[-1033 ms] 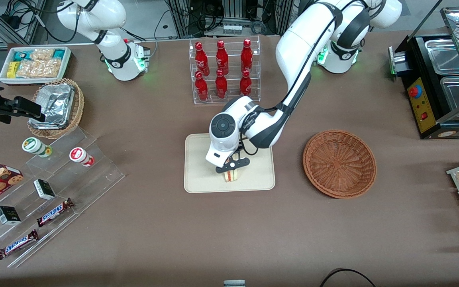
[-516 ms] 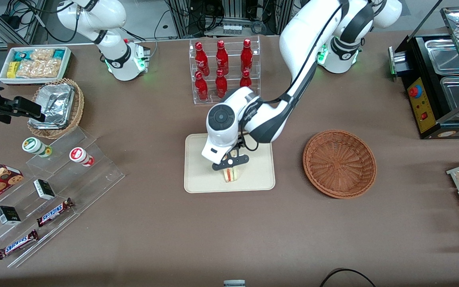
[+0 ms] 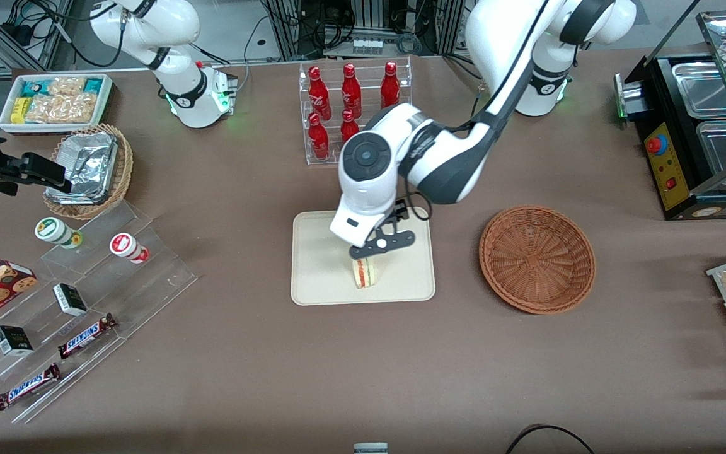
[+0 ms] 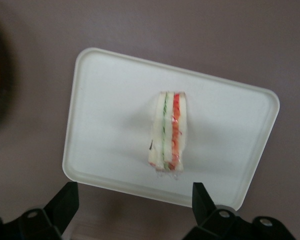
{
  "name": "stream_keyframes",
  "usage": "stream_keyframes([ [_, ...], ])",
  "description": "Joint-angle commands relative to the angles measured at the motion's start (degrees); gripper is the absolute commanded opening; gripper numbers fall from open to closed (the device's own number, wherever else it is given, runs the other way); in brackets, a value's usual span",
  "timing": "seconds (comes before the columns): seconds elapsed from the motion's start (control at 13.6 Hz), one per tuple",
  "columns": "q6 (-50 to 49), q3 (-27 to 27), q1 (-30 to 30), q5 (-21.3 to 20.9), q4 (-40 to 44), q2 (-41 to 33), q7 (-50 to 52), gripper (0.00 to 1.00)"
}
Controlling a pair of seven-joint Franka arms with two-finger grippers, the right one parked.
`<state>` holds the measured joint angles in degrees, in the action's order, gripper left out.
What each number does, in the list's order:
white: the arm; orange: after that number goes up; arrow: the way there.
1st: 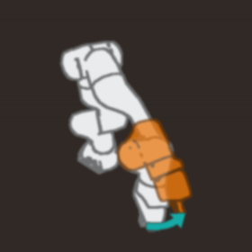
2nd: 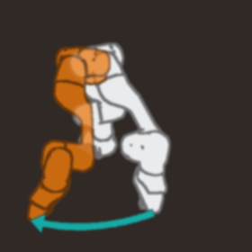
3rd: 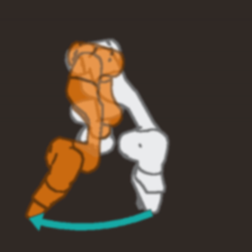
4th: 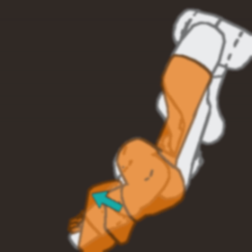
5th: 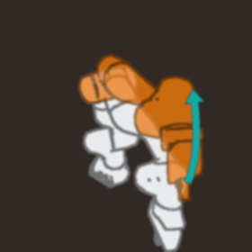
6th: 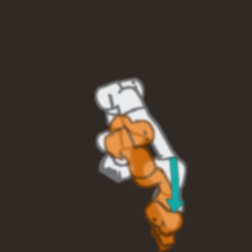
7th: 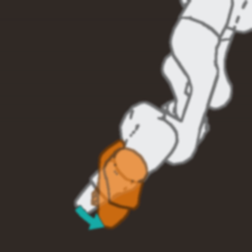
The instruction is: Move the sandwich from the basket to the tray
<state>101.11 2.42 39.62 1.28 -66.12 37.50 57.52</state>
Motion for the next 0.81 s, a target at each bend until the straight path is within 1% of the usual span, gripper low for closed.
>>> stream_keyframes([
  [0.0,-2.22,0.04,-4.10,-0.13,-2.34,-3.92,-0.92,1.00],
  [0.15,-2.94,-0.05,-6.38,-0.40,-5.92,-6.98,-1.62,1.00],
  [0.52,-3.38,-0.05,-12.27,-0.22,-15.86,-14.37,-17.16,1.00],
  [0.74,-2.85,-0.05,-14.91,-0.57,-20.79,-18.07,-18.14,1.00],
])
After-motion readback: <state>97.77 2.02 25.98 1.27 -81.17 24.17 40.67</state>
